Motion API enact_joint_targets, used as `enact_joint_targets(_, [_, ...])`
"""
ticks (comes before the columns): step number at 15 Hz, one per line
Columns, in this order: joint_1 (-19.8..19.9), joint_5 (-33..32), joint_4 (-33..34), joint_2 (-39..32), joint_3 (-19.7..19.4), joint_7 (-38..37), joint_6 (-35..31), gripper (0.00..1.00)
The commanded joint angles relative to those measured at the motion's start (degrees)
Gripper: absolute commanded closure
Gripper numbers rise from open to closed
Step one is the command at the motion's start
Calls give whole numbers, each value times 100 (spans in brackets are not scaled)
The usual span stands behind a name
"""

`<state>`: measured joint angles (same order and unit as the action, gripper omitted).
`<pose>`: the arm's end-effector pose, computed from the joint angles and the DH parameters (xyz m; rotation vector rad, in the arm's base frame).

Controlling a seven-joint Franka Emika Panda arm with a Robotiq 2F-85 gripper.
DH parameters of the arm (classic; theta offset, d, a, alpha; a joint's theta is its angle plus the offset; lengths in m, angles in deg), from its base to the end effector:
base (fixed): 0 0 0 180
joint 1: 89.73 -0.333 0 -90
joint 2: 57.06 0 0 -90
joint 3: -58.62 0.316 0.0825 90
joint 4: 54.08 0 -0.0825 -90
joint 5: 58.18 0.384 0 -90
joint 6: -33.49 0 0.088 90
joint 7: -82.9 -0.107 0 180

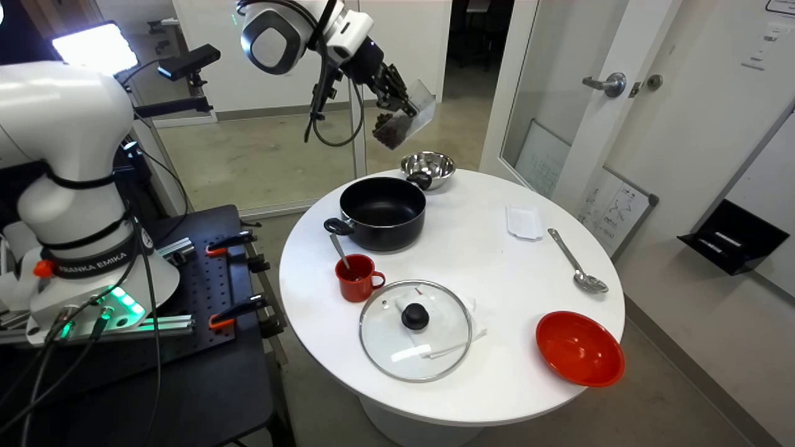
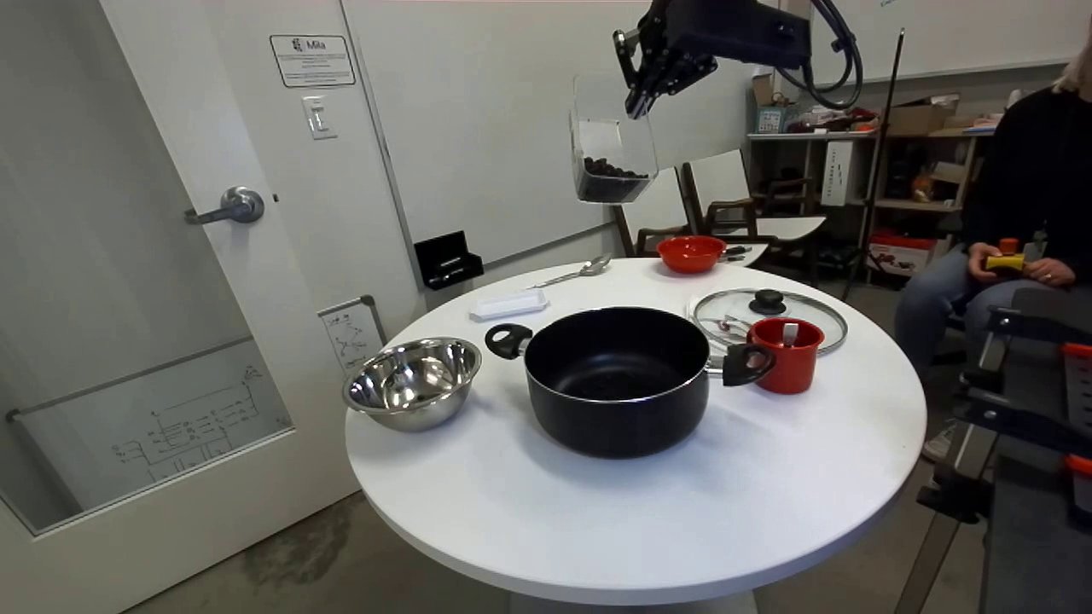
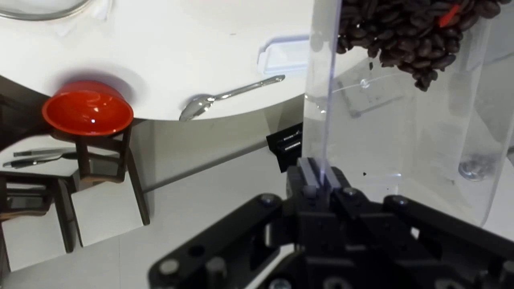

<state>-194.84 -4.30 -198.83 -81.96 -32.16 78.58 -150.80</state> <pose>0.4776 0.0506 0.3691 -2.7369 0.8968 -1.2414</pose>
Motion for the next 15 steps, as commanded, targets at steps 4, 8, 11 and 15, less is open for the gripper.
enact_joint_targets(4, [36,-141,-92,2010,-462,1104,435,99])
enact_joint_targets(8, [-6,-142,-319,2803,-139,1579,251,99])
enact_joint_targets(11, [910,-592,-707,2996,1065,1248,-81,99])
enact_joint_targets(15, [643,-570,-1102,2634,1390,1062,-770,99])
